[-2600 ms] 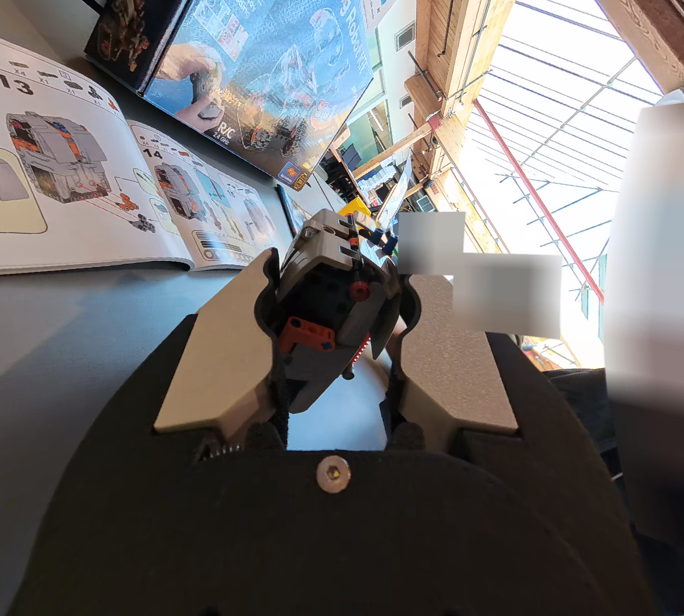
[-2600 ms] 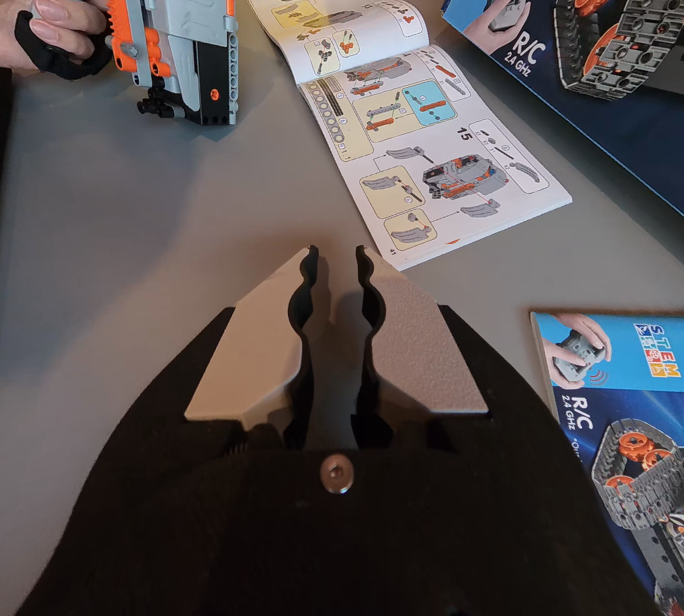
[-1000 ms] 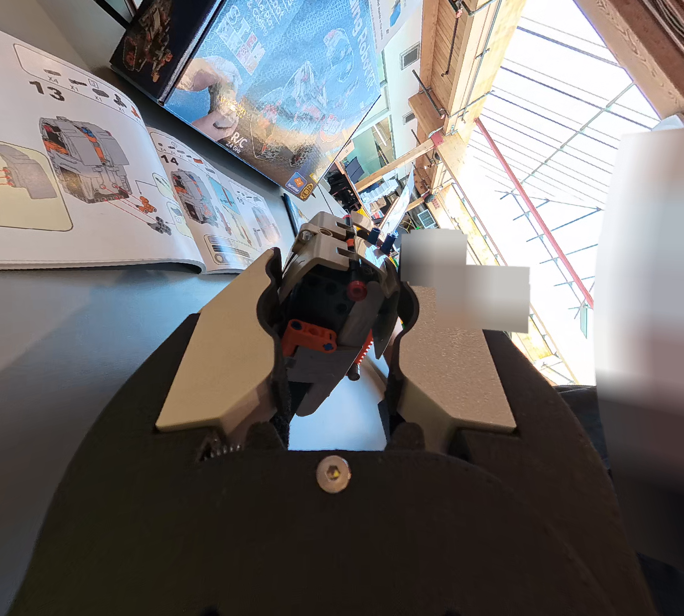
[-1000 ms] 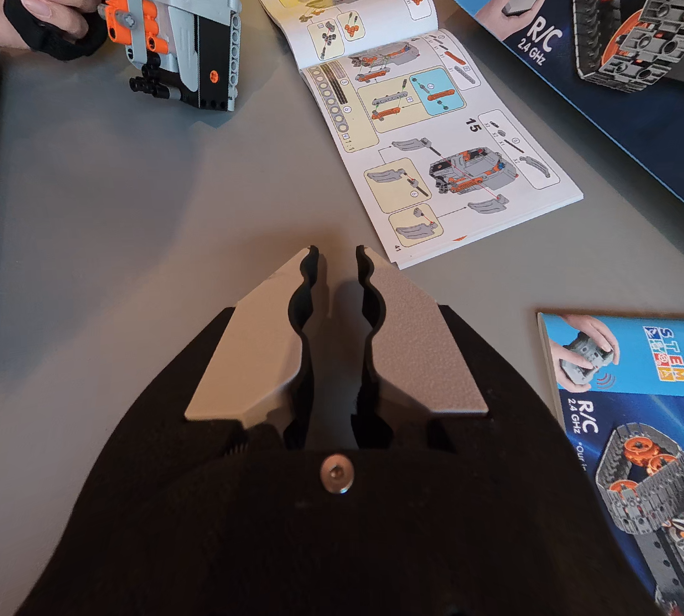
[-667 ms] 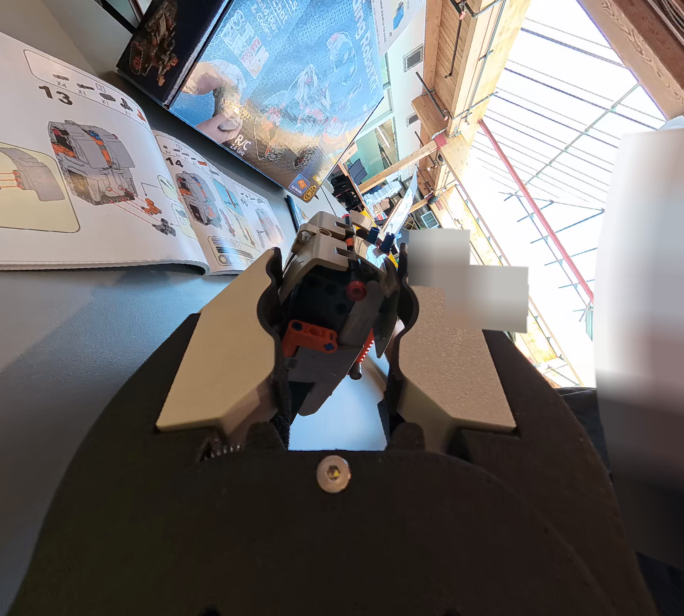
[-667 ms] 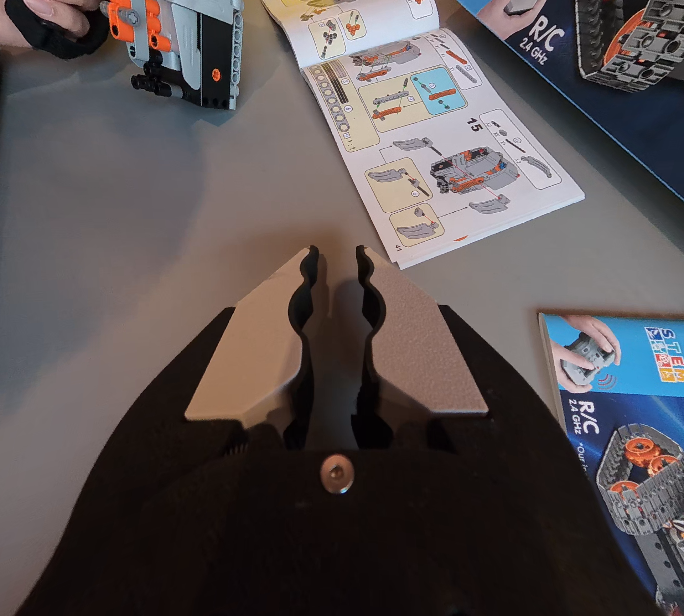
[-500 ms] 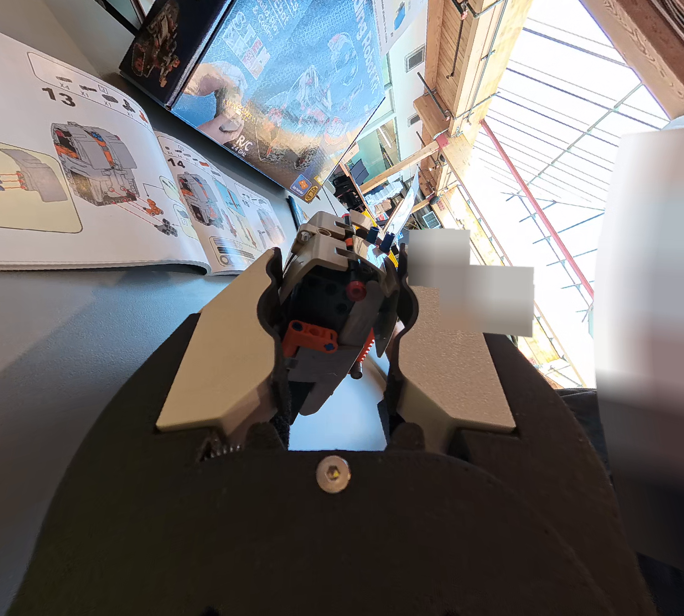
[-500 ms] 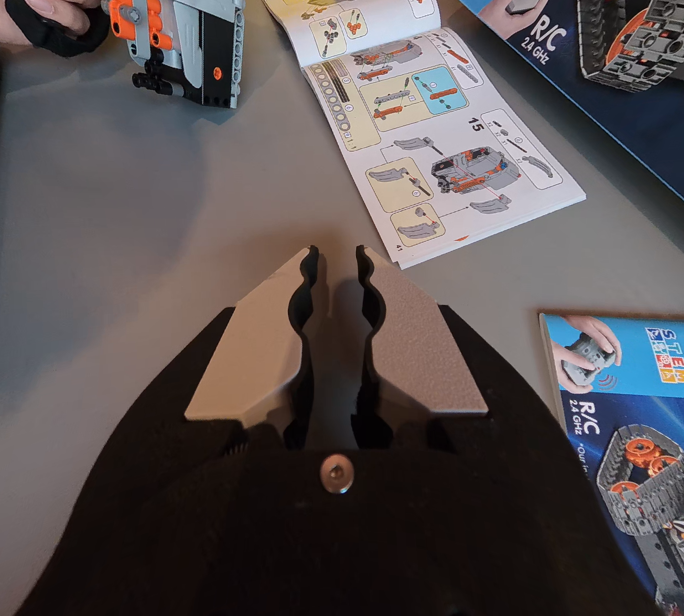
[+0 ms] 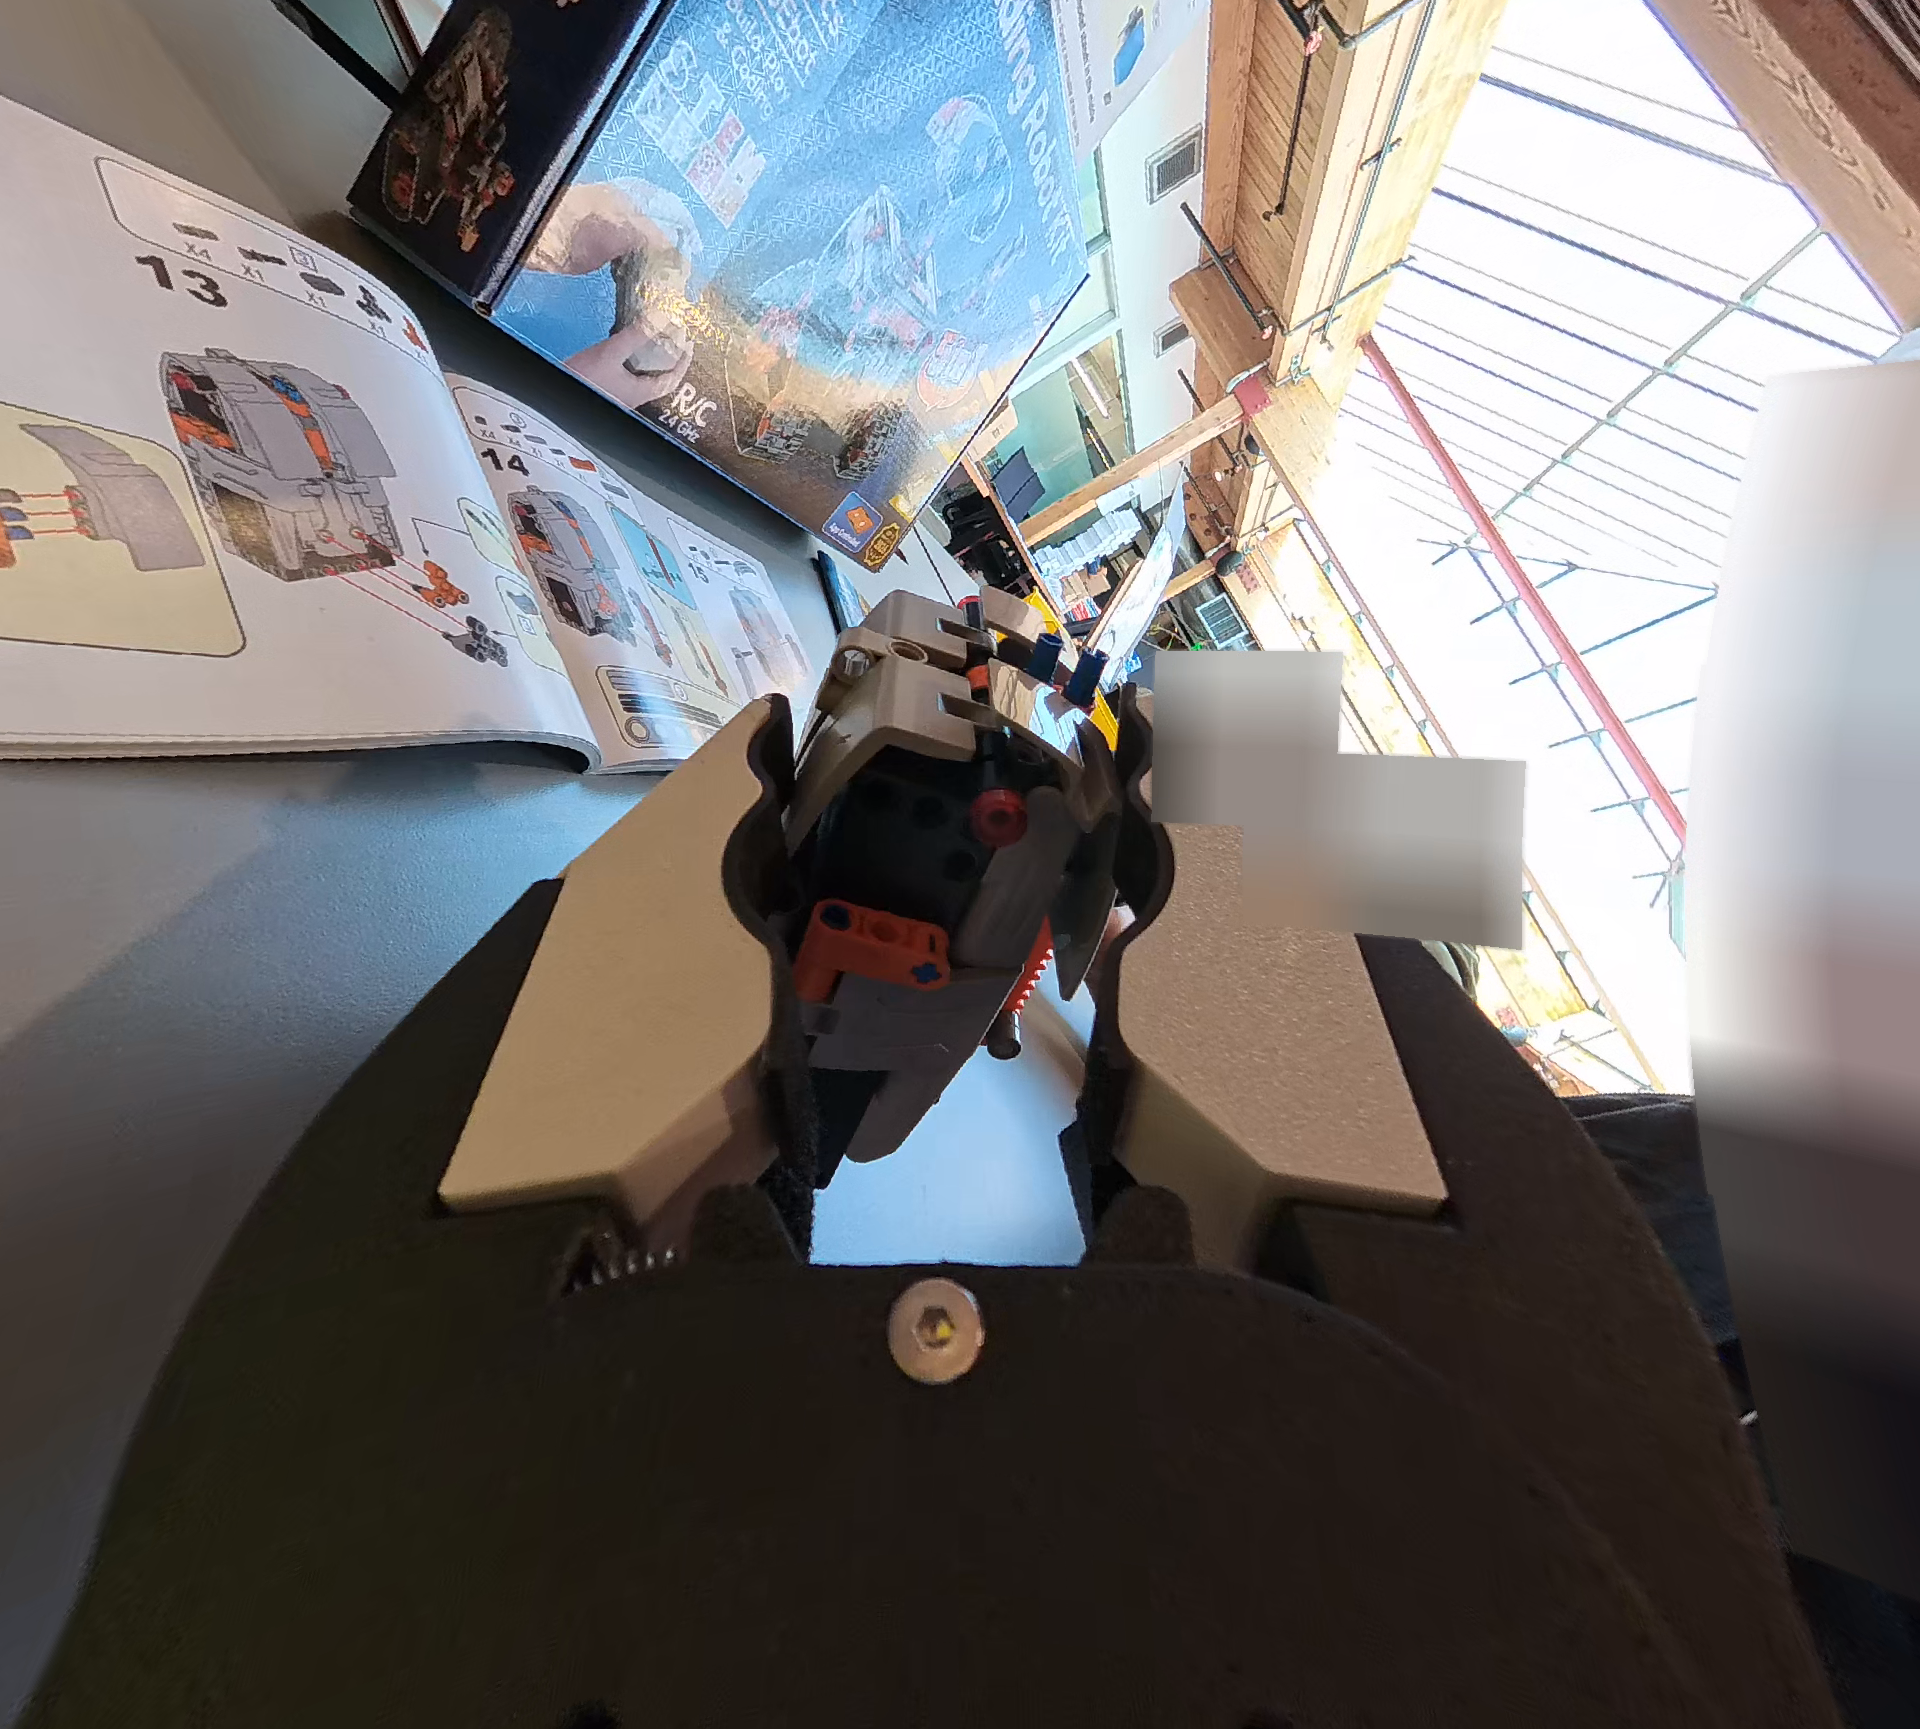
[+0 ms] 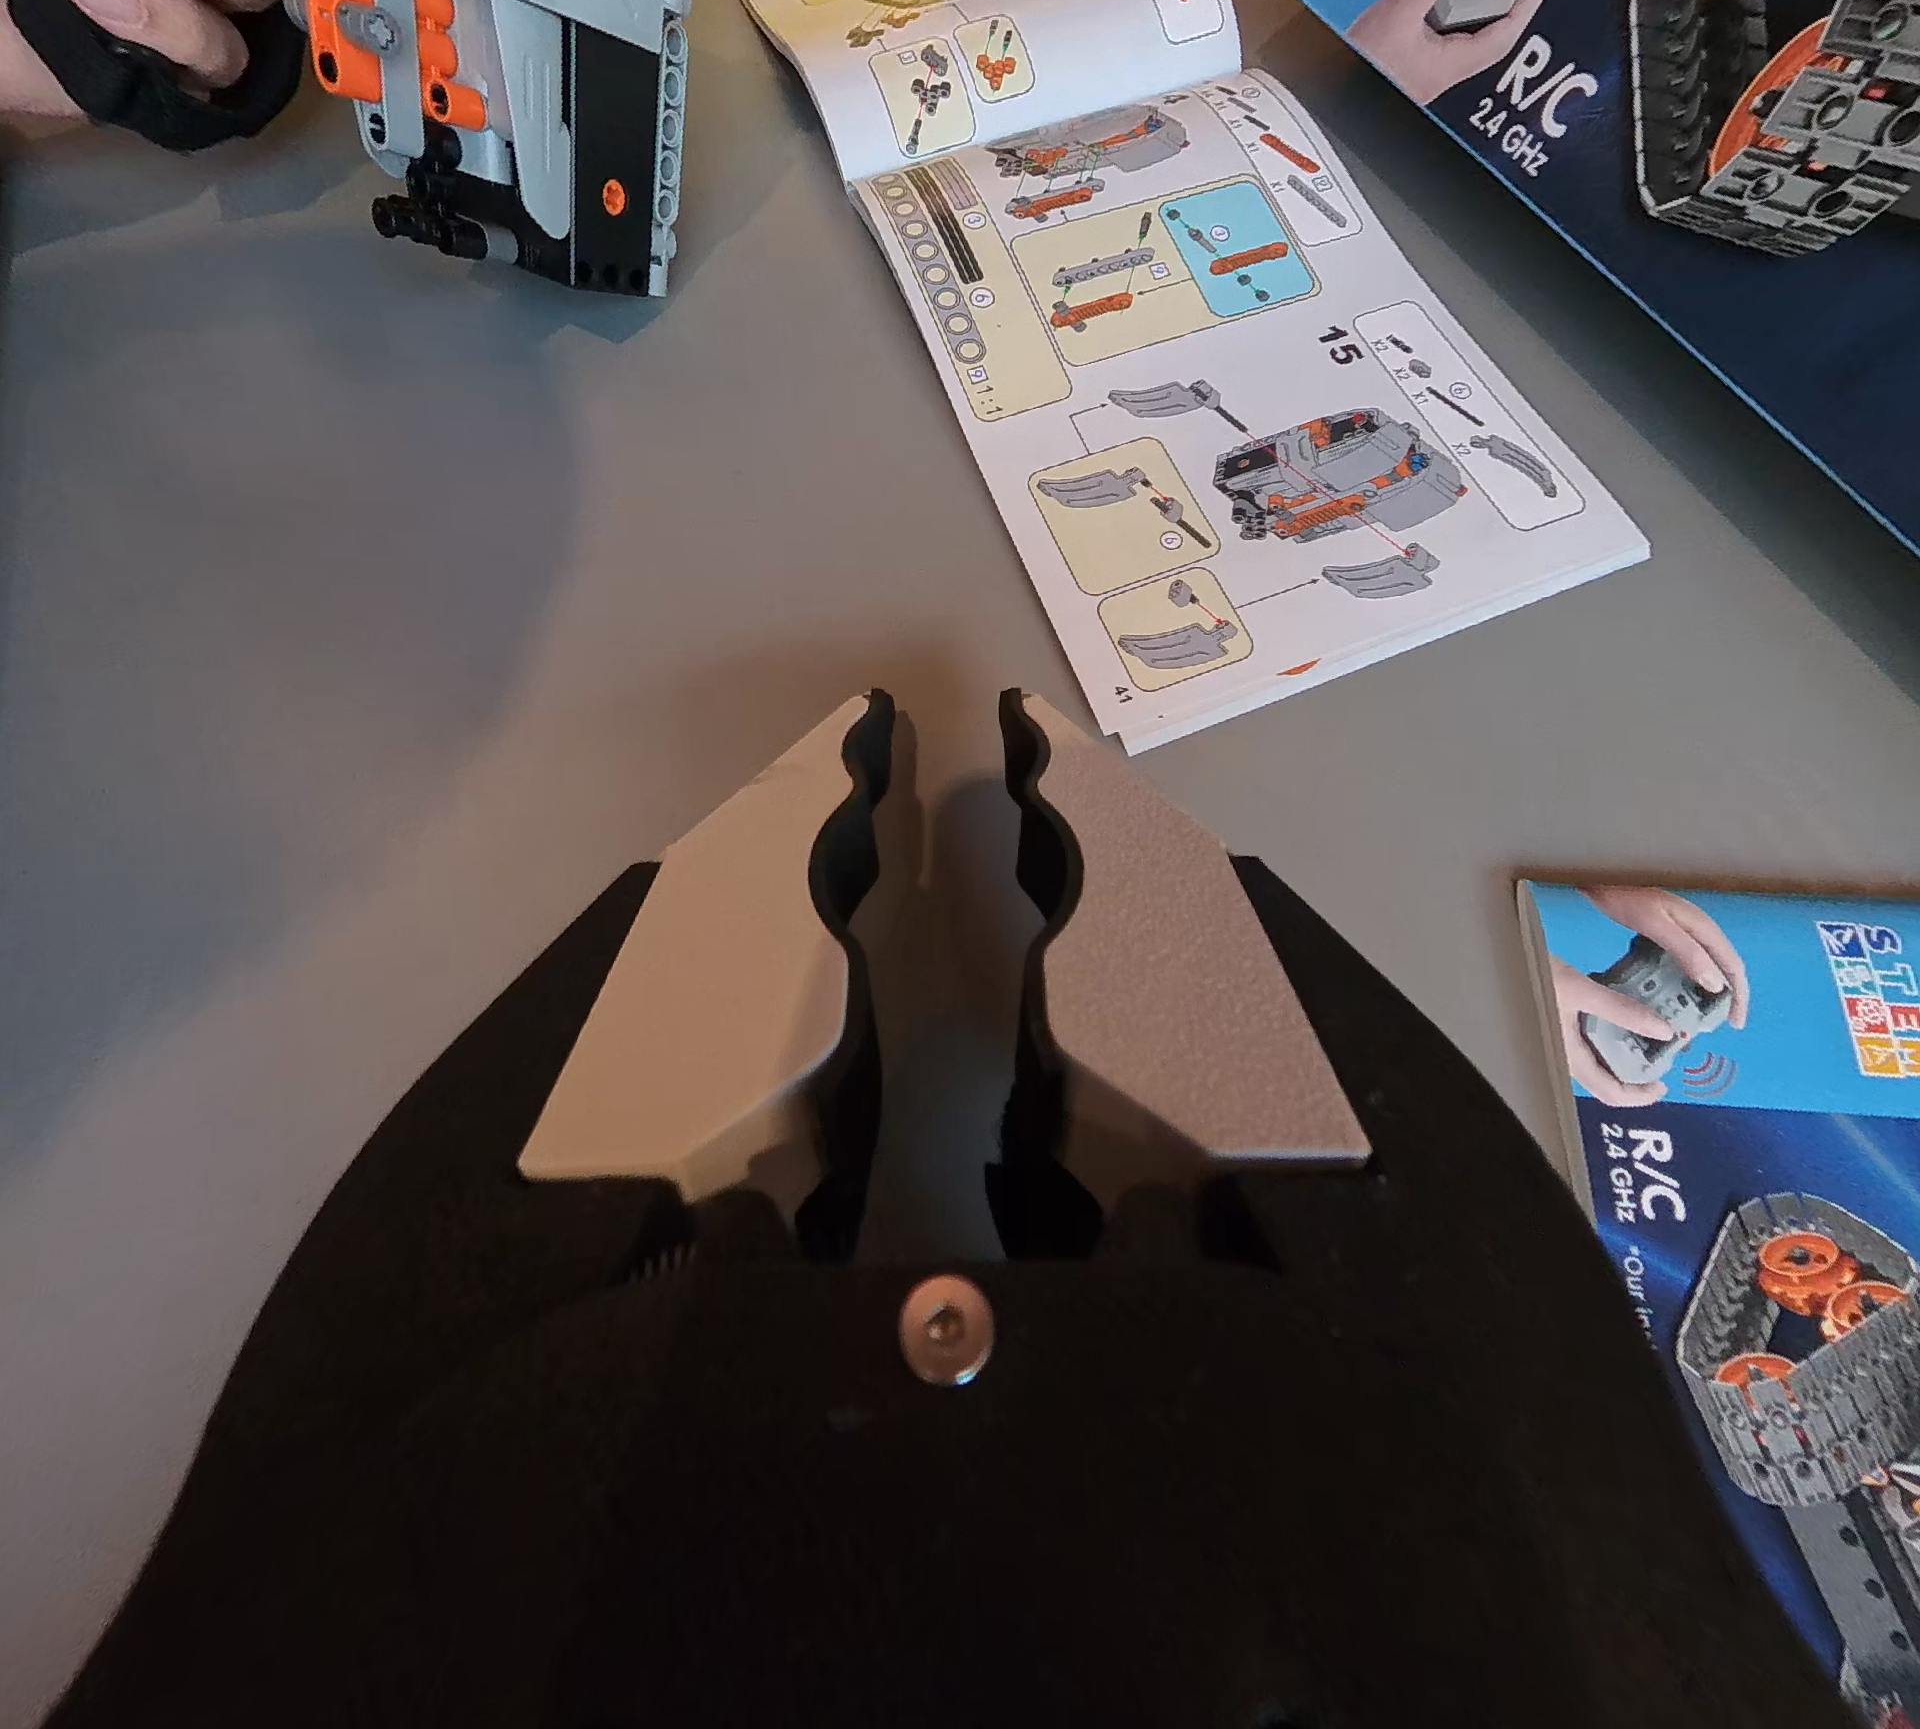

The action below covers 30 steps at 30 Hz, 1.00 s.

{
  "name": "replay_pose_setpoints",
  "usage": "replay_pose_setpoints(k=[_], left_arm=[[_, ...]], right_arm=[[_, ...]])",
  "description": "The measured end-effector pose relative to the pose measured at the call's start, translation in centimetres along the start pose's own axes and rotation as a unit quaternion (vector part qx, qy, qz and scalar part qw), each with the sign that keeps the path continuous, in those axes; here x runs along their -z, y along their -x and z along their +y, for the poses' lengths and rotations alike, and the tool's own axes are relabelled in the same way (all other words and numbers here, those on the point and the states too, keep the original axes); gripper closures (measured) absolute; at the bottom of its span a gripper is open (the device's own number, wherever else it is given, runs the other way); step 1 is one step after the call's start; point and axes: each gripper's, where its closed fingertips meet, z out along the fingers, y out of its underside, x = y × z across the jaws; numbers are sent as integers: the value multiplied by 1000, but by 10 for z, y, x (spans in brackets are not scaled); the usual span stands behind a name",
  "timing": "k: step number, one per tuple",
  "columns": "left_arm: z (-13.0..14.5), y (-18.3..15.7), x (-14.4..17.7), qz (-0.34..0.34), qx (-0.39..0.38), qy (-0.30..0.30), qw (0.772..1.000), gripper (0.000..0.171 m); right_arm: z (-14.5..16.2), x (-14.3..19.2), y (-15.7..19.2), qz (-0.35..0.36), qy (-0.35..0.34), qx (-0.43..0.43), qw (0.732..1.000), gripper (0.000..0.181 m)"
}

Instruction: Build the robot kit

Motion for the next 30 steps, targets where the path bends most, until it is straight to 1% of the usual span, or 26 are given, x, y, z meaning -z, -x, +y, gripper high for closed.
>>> replay_pose_setpoints(k=[21, 30], left_arm=[[1, 1, -1, -2, 1, 1, 1000, 112], [-2, 3, 0, -37, -32, -6, 999, 114]], right_arm=[[1, -1, 0, 0, 4, 2, 1000, 162], [2, -2, 1, 1, 8, 5, 1000, 162]])
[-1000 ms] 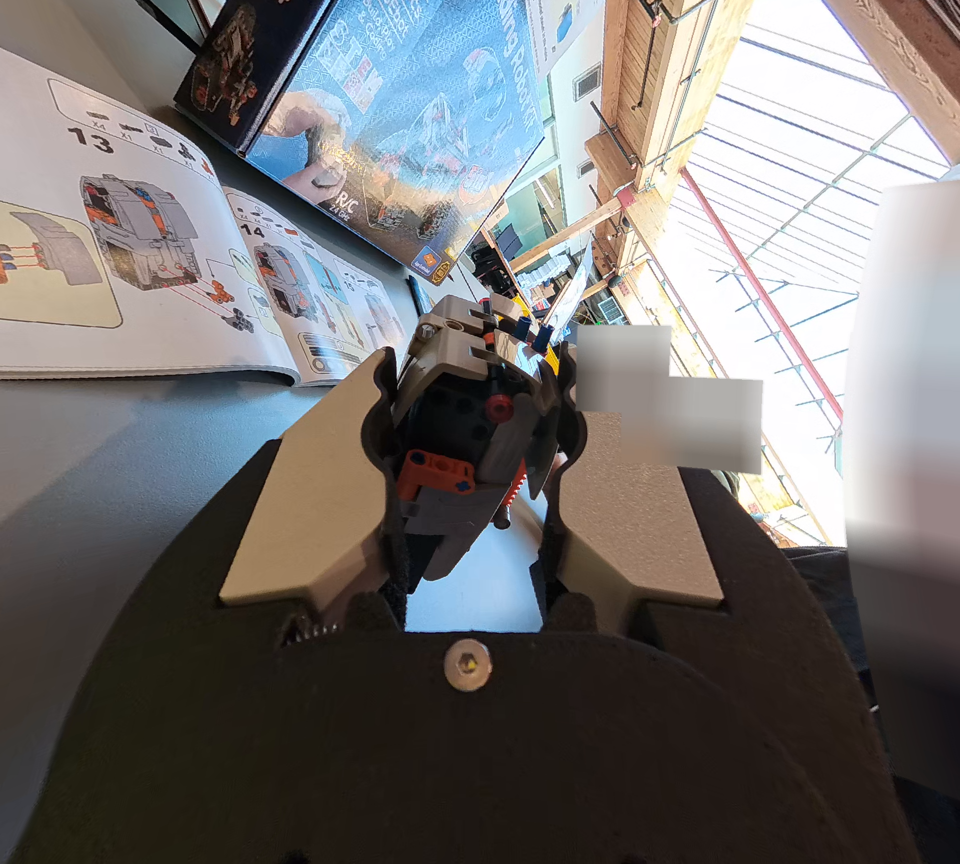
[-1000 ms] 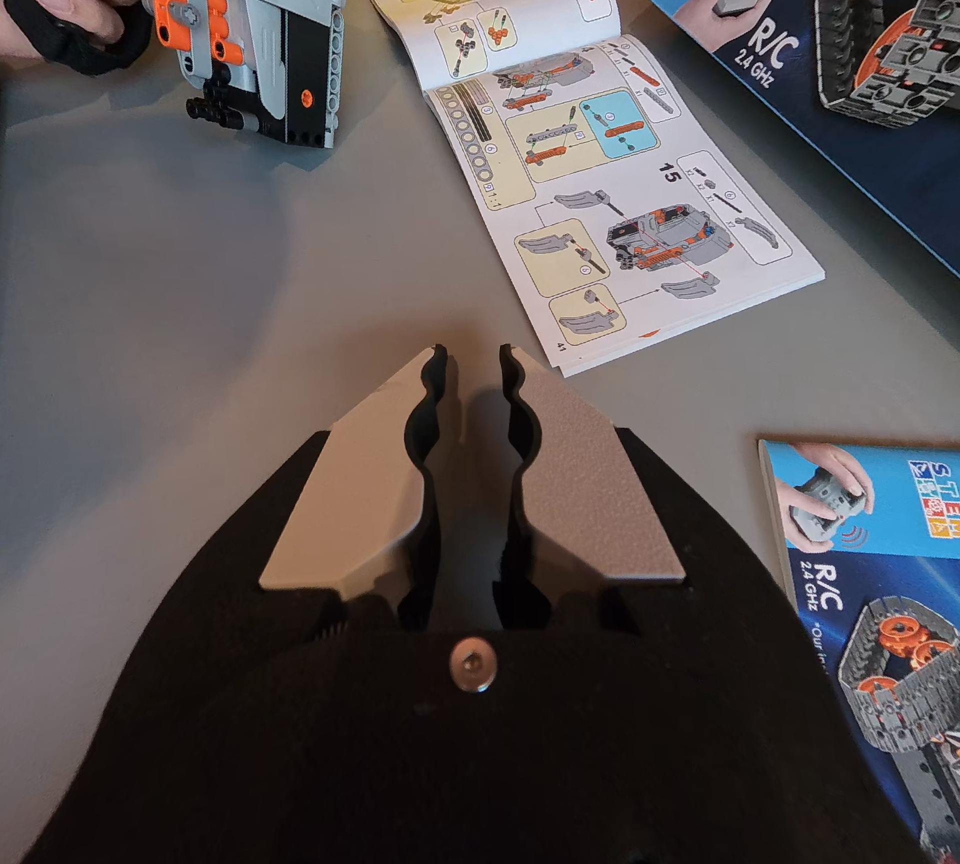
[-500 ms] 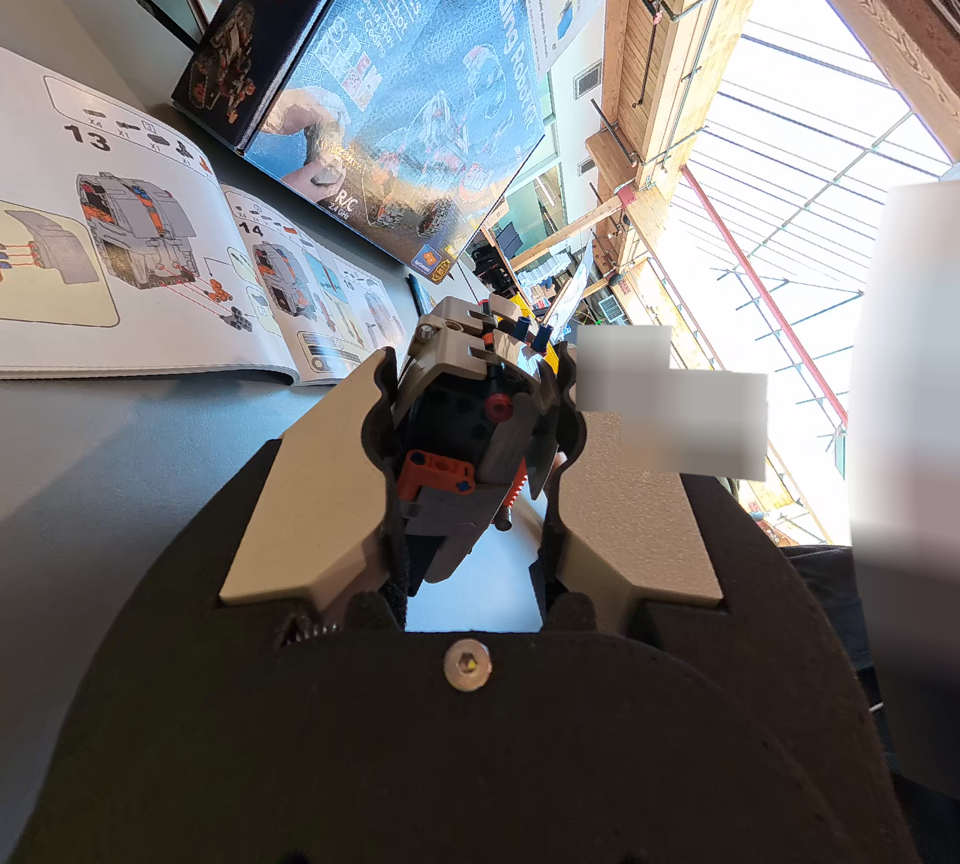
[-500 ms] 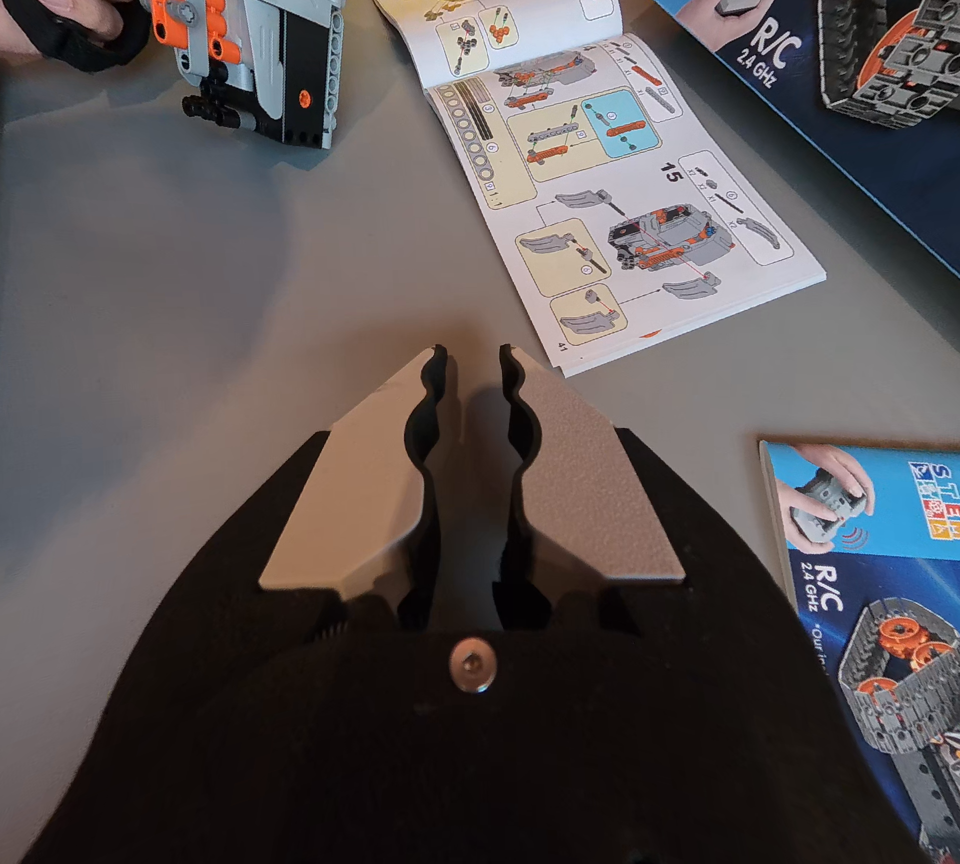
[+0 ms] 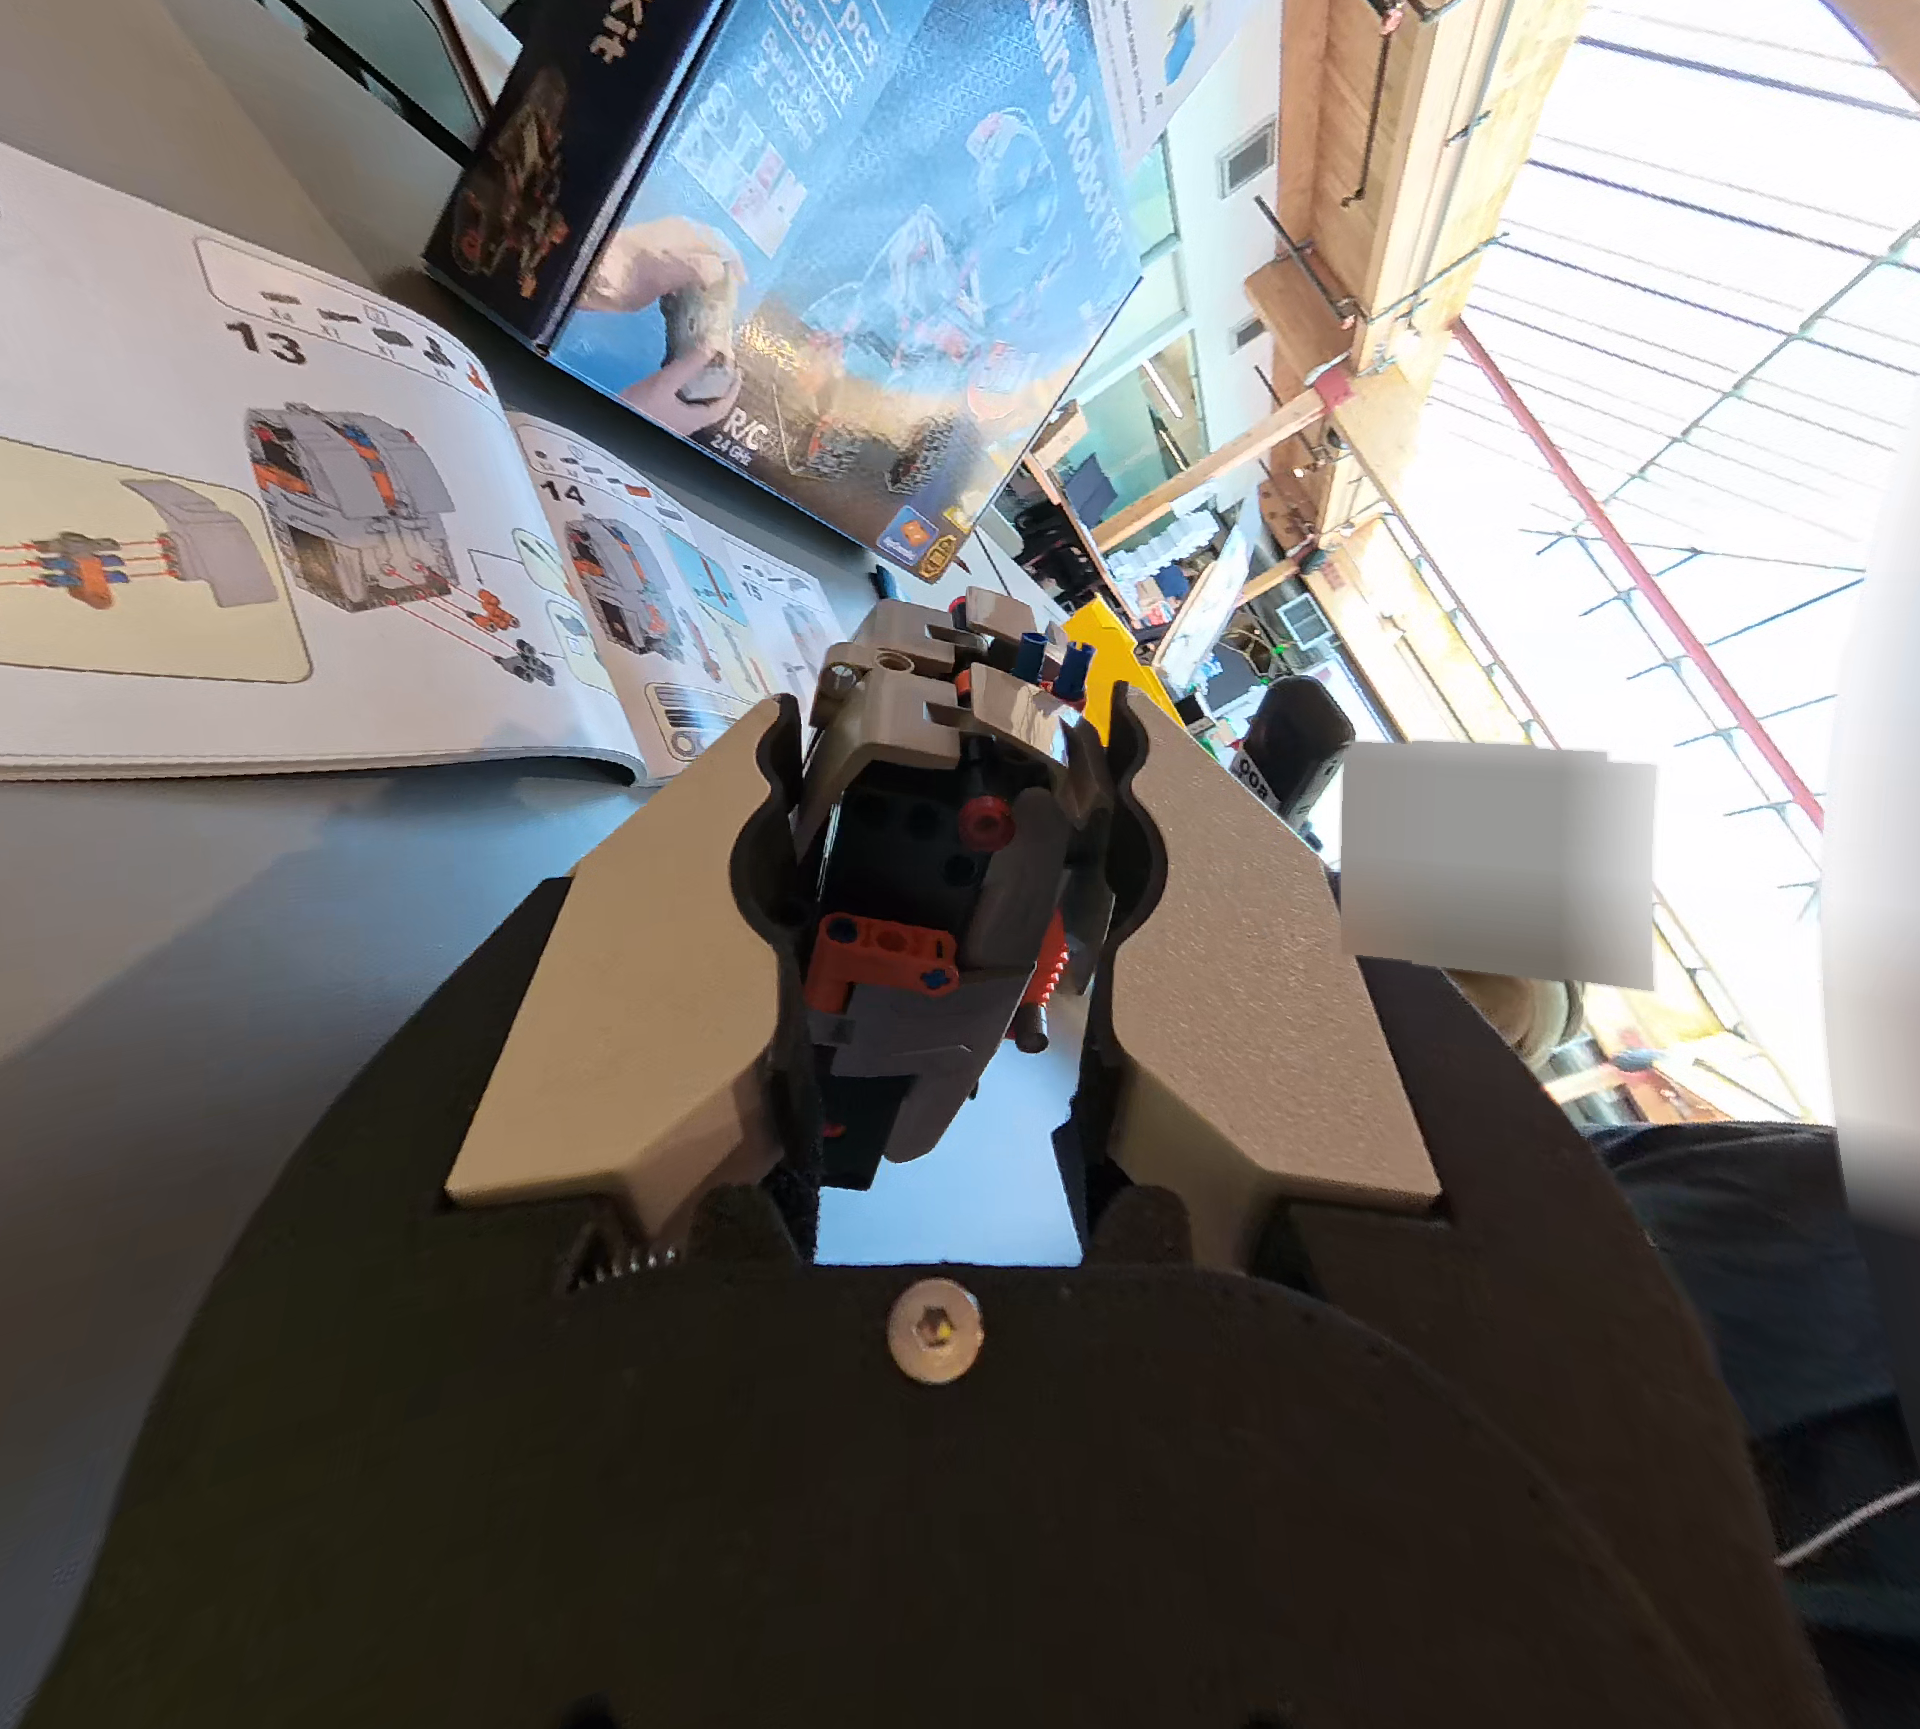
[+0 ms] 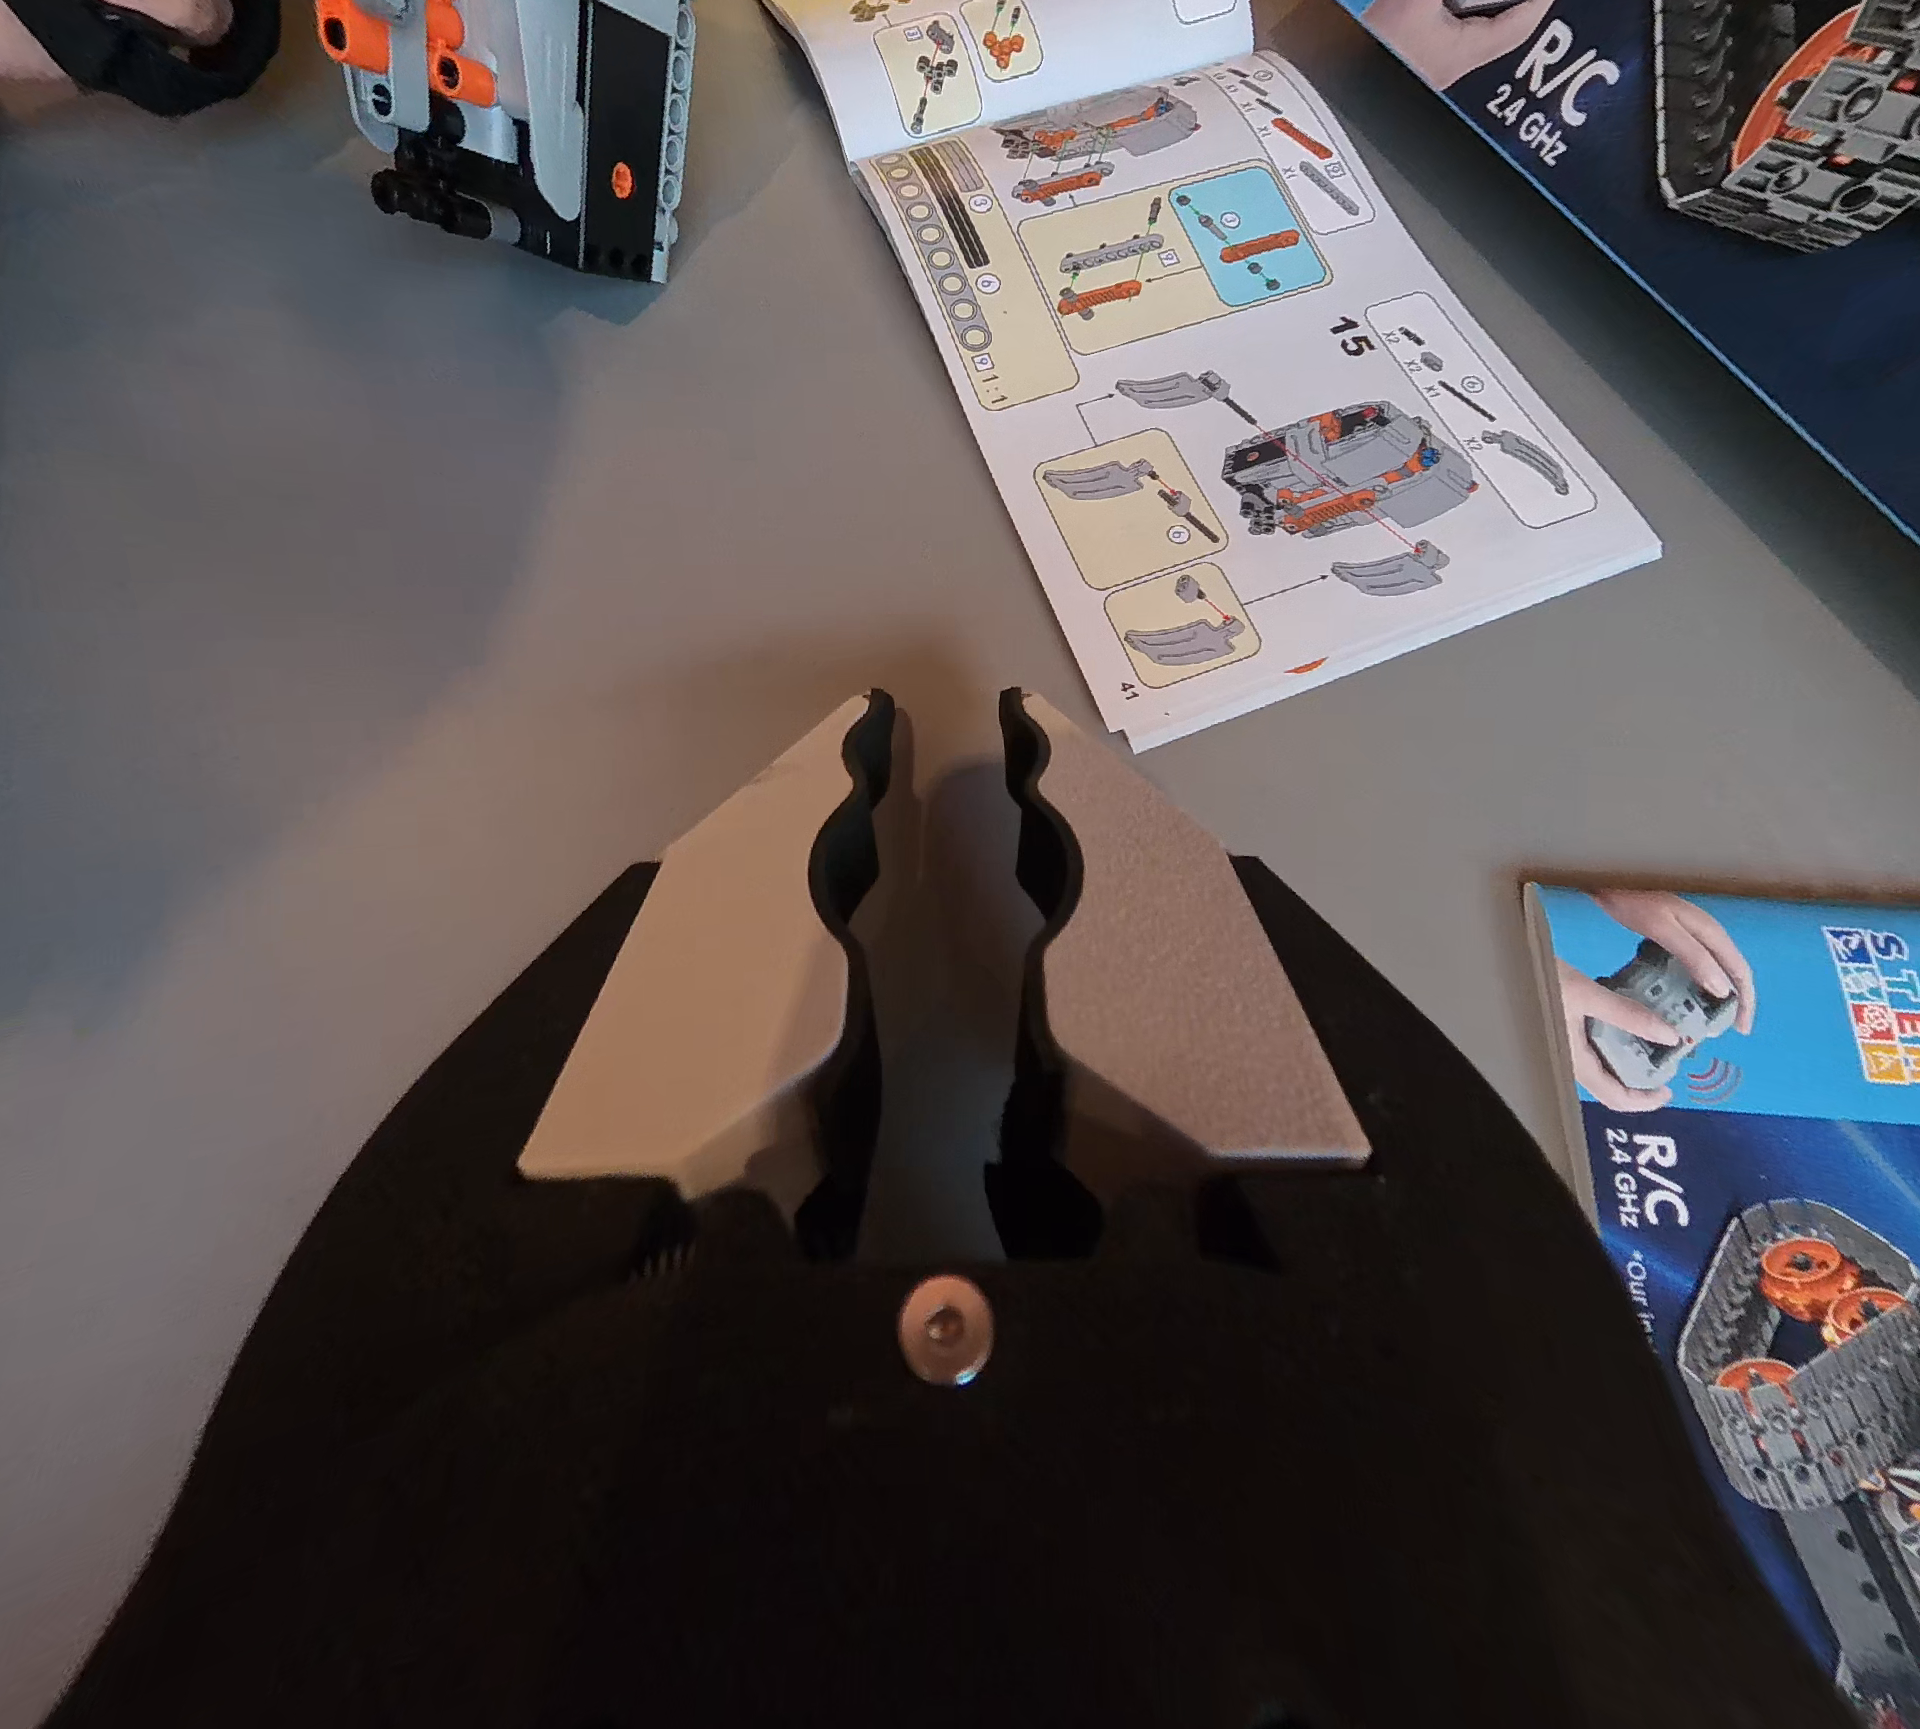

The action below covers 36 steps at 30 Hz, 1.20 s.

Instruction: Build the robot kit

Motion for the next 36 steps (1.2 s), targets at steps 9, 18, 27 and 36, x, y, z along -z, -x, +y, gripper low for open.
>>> replay_pose_setpoints(k=[9, 18, 27, 36], left_arm=[[-1, 2, 3, -20, -9, -5, 1000, 115], [-1, 4, 8, -65, -46, 5, 997, 117], [1, 8, 7, -106, -29, 23, 994, 117], [13, 4, -21, -136, -39, 102, 985, 118]], right_arm=[[1, 0, 1, 2, 3, 4, 1000, 162], [2, -1, 1, 3, 7, 8, 1000, 161], [-13, -1, 6, 11, -32, 14, 999, 162], [-128, -34, 61, -104, -171, -118, 973, 155]])
